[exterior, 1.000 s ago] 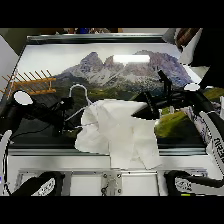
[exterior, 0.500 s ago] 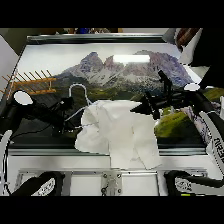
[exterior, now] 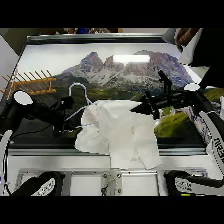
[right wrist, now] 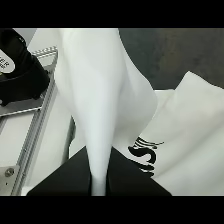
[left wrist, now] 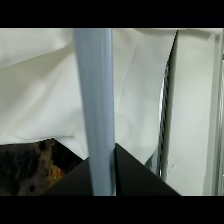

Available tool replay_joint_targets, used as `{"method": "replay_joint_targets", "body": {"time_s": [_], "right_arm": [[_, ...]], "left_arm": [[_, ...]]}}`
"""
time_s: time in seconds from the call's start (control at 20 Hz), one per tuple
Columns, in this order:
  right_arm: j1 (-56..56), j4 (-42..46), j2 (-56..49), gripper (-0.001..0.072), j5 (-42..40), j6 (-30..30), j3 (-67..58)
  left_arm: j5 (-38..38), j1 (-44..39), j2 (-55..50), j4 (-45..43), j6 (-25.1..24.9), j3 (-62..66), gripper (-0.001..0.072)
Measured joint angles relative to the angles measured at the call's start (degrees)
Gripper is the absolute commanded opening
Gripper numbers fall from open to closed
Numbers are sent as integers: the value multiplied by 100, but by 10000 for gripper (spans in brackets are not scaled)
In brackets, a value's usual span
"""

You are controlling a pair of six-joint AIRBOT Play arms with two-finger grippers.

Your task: Fold the clothes and pants, and hang the long-sleeved shirts on hangers.

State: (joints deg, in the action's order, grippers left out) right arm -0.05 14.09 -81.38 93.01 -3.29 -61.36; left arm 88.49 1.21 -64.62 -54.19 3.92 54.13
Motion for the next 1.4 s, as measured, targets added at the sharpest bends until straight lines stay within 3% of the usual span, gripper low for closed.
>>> {"method": "replay_joint_targets", "body": {"time_s": [0.4,0.45,0.5,0.55,1.1,1.4], "right_arm": [[-15,-4,0,29,-11,4,0],[-20,-4,0,28,-11,4,0],[-20,-13,-2,29,-11,31,0],[-13,-7,-2,28,-31,28,2],[-26,-33,-2,27,0,-66,4],[-26,-509,-4,27,-4,-129,4]], "left_arm": [[7,9,0,-2,350,0,20],[7,9,0,-2,380,0,149],[-31,9,0,66,424,0,367],[-83,2,4,195,490,9,391],[-162,330,4,-20,940,2,390],[-216,544,2,-22,1069,2,390]]}}
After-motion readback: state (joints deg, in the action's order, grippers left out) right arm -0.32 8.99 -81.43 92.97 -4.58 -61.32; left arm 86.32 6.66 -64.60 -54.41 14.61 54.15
